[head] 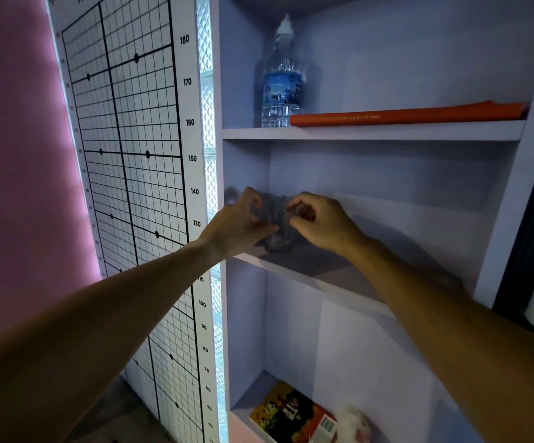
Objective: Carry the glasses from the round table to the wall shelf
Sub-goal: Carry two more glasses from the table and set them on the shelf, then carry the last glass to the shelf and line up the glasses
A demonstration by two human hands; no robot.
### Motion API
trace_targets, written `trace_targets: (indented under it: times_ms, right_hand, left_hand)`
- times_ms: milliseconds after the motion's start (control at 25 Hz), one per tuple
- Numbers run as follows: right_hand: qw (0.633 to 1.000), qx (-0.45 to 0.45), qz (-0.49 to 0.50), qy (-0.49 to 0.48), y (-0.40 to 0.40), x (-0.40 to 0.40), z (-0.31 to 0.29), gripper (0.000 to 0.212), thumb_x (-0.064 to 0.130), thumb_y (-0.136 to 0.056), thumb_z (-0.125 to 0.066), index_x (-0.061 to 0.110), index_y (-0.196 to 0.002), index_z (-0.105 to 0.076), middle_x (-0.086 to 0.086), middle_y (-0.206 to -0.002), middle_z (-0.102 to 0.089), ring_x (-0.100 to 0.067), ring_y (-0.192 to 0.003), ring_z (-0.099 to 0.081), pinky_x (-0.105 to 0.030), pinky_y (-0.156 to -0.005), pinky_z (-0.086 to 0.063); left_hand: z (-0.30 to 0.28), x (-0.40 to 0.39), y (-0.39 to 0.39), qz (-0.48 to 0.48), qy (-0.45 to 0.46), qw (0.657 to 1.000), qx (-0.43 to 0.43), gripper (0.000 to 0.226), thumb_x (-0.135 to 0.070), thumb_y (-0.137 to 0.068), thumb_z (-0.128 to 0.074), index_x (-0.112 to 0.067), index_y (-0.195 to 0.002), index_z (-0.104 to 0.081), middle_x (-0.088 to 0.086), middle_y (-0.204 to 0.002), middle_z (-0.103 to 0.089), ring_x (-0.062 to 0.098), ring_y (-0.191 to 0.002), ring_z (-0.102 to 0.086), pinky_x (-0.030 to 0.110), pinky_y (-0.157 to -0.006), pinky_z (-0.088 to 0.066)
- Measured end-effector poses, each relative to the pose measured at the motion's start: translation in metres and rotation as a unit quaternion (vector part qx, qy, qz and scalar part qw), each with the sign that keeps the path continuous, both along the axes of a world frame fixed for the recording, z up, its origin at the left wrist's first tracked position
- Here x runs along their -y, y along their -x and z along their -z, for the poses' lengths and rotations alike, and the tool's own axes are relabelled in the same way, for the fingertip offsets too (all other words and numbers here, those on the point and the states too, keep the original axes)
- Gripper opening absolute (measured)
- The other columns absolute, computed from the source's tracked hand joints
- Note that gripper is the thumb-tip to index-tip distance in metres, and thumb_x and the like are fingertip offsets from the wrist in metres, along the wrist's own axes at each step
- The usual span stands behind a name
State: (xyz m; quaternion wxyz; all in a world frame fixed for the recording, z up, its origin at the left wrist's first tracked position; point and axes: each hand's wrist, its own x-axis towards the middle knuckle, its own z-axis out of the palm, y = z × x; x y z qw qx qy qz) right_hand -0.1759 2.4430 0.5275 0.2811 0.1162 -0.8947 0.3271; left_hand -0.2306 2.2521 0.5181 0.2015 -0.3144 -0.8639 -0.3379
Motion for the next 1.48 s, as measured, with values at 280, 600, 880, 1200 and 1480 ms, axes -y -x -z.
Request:
trace_targets:
  times_ms: [280,600,880,1200,1480]
  right_hand:
    - [0.999,0.014,0.021,-0.027,0.002,0.000,0.001,0.023,0.025,-0.092,-0.061,0.026,-0.115,-0.063,0.000,-0.098,-0.066,-0.015,-0.081,-0.060,-0.022,-0.069,-0.047]
    - [0.988,-0.145,0.006,-0.059,-0.015,0.041,0.001,0.019,0.013,-0.078,-0.065,0.019,-0.096,-0.062,0.007,-0.058,-0.052,-0.013,-0.053,-0.050,-0.020,-0.052,-0.041]
    - [0.984,0.049,-0.139,-0.104,0.000,0.139,0.076,0.008,0.028,-0.080,-0.064,0.027,-0.088,-0.063,0.002,-0.072,-0.066,-0.018,-0.068,-0.061,-0.025,-0.064,-0.048]
    - [0.831,0.495,-0.200,-0.154,-0.107,0.210,0.433,0.018,0.020,-0.087,-0.062,0.015,-0.103,-0.070,-0.005,-0.096,-0.069,-0.024,-0.093,-0.063,-0.026,-0.078,-0.044]
    - [0.528,0.767,-0.188,-0.312,-0.301,0.182,0.579,0.014,0.021,-0.096,-0.054,0.018,-0.104,-0.065,-0.009,-0.110,-0.066,-0.021,-0.097,-0.061,-0.035,-0.089,-0.050]
  left_hand:
    - [-0.002,-0.002,-0.002,-0.046,0.049,0.998,-0.012,0.038,-0.048,-0.083,-0.070,-0.025,-0.098,-0.043,-0.004,-0.088,-0.058,0.018,-0.078,-0.059,0.016,-0.054,-0.036]
    - [-0.003,0.043,-0.011,-0.087,0.119,0.989,0.007,0.037,-0.058,-0.080,-0.067,-0.022,-0.082,-0.057,0.001,-0.084,-0.068,0.021,-0.078,-0.066,0.037,-0.069,-0.054]
    - [0.096,0.176,-0.047,-0.195,0.087,0.965,0.153,0.021,-0.041,-0.085,-0.069,-0.028,-0.074,-0.057,-0.008,-0.070,-0.071,0.013,-0.066,-0.070,0.029,-0.066,-0.054]
    - [0.470,0.313,-0.338,-0.388,-0.025,0.709,0.588,0.025,-0.041,-0.083,-0.071,-0.018,-0.087,-0.065,0.005,-0.078,-0.070,0.026,-0.073,-0.069,0.035,-0.068,-0.055]
    - [0.596,0.266,-0.589,-0.400,-0.195,0.451,0.774,0.022,-0.029,-0.092,-0.064,-0.016,-0.077,-0.057,0.005,-0.081,-0.062,0.018,-0.074,-0.055,0.027,-0.068,-0.041]
